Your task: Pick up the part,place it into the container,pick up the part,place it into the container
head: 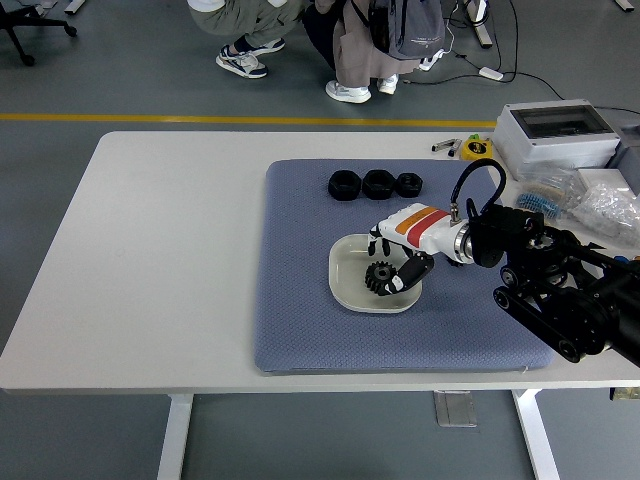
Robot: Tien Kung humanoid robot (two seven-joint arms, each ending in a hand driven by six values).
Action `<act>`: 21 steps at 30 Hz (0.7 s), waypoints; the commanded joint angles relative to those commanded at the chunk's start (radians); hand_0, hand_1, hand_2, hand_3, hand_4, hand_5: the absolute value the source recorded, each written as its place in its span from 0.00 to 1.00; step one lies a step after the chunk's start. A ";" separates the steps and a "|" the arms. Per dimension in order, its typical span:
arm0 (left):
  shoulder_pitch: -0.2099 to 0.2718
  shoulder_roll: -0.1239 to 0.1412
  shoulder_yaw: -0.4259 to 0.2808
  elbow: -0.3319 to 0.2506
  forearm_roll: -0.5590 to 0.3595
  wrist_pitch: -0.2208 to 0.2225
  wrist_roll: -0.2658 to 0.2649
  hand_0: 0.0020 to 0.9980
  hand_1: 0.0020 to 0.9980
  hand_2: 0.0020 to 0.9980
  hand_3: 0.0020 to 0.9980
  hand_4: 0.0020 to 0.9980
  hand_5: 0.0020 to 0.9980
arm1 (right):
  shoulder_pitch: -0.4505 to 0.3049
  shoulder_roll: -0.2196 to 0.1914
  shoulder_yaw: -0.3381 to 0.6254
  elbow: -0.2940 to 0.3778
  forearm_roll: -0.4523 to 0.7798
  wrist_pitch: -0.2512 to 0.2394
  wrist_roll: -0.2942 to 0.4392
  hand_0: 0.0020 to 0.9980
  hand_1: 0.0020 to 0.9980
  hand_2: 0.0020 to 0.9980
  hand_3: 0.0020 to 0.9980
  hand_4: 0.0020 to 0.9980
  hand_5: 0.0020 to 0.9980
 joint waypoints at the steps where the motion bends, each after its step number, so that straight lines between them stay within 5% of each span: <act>1: 0.000 0.000 -0.001 0.000 0.001 0.000 0.000 0.72 0.73 0.76 0.67 0.71 0.68 | -0.001 -0.001 0.002 0.002 0.000 -0.001 0.000 0.14 0.32 0.66 0.88 1.00 0.51; 11: 0.002 0.001 0.005 0.000 -0.005 -0.001 -0.002 0.72 0.73 0.76 0.68 0.71 0.68 | -0.015 -0.063 0.131 0.071 -0.026 -0.006 -0.005 0.15 0.32 0.66 0.89 1.00 0.52; 17: 0.002 0.002 0.015 -0.001 -0.019 0.000 -0.005 0.72 0.73 0.76 0.68 0.70 0.68 | -0.024 -0.099 0.144 -0.022 -0.042 -0.014 -0.009 0.16 0.33 0.65 0.83 1.00 0.52; 18: 0.002 0.002 0.015 -0.001 -0.019 0.000 -0.005 0.72 0.73 0.76 0.67 0.71 0.67 | -0.027 -0.103 0.142 -0.036 -0.041 -0.018 -0.008 0.27 0.47 0.66 0.79 1.00 0.52; 21: 0.002 0.001 0.017 -0.001 -0.020 0.001 -0.005 0.72 0.73 0.76 0.67 0.71 0.67 | -0.038 -0.110 0.132 -0.089 -0.026 -0.038 -0.007 0.27 0.47 0.66 0.79 1.00 0.52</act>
